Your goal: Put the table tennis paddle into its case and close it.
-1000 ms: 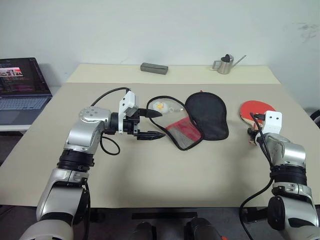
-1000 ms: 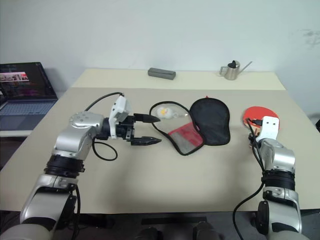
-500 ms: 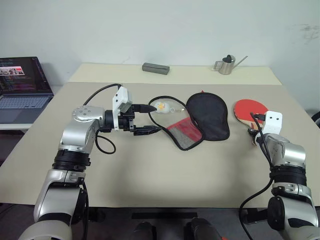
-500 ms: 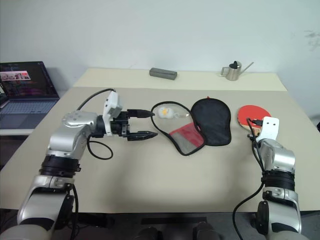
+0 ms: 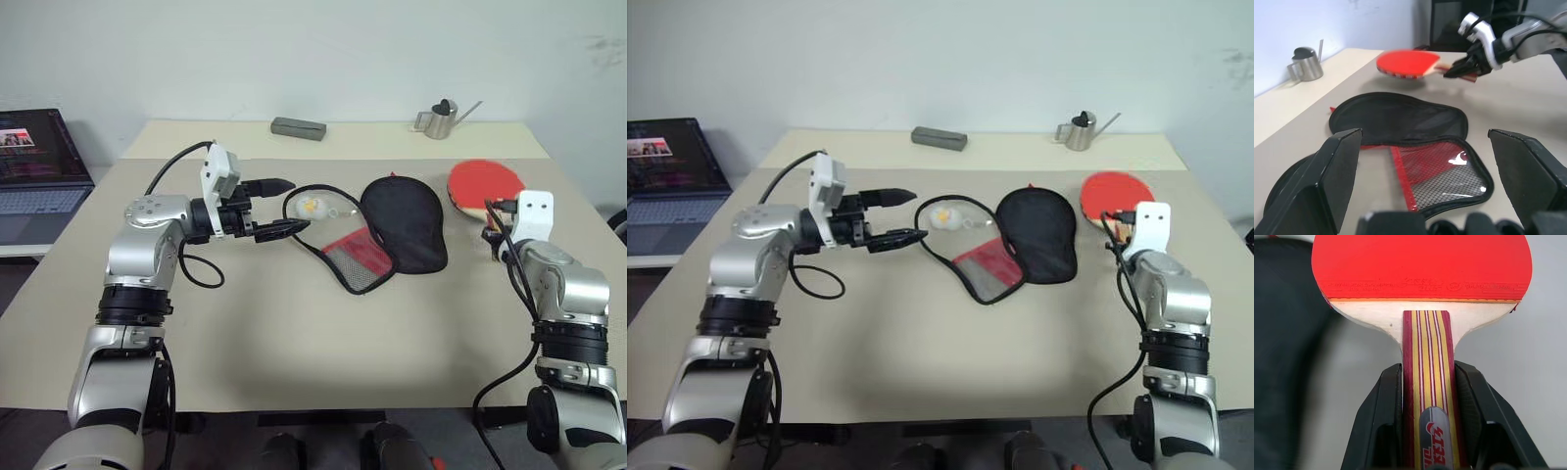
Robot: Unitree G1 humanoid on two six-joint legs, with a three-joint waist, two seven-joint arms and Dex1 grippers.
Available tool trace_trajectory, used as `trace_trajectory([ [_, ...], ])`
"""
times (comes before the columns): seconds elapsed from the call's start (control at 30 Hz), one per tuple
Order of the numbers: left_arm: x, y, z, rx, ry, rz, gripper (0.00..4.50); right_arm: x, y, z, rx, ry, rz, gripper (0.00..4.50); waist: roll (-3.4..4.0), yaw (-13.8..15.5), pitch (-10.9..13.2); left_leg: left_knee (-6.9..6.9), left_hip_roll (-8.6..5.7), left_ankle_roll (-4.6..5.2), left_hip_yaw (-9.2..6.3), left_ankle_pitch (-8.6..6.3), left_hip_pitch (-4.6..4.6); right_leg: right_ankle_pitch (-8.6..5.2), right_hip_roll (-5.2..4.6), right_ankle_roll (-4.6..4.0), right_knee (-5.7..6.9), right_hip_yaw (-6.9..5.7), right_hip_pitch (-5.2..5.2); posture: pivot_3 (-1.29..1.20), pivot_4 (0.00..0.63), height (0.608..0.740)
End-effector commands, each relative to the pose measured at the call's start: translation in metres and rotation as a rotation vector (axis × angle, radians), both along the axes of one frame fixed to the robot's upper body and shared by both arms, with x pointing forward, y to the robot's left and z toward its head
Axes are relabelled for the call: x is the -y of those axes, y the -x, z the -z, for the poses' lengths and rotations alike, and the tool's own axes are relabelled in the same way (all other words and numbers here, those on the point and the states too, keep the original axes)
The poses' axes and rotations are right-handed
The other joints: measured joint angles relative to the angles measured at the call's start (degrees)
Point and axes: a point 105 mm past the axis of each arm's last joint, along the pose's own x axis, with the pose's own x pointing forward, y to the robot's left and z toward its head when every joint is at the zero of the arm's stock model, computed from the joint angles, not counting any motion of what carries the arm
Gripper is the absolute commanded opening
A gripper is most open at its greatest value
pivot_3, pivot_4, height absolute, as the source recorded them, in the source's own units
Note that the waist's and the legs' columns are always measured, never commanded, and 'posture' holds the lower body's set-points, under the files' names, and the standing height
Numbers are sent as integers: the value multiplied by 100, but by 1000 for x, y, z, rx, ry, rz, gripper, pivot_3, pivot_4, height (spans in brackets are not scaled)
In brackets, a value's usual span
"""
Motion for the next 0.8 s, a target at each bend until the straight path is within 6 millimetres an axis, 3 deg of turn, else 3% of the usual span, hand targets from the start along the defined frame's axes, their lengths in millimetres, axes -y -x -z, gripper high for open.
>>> trace_trajectory([
  [0.03,-5,-1,-25,81,39,-24,4500,-26,3,-41,125,11,-90,1151,0,1,0,0,0,0,0,0,-1,0,0,0,-1,0,-1,0,150,740],
  [0.17,-10,-3,-29,87,40,-49,4500,-60,9,-42,116,-38,-166,1151,0,6,0,0,0,0,-1,0,-3,0,-1,0,-4,-2,-1,0,150,740],
  [0.4,-16,-2,-31,101,30,-74,4500,-95,7,-27,64,-111,-211,1151,1,10,0,0,-1,0,-3,0,-2,0,-2,-1,-2,-3,-1,0,150,740],
  [0.8,-20,0,-25,98,19,-94,4500,-97,-22,4,12,-89,-170,1151,1,-8,1,-1,-2,0,-1,0,-2,0,-3,-1,-2,-4,-3,0,150,740],
])
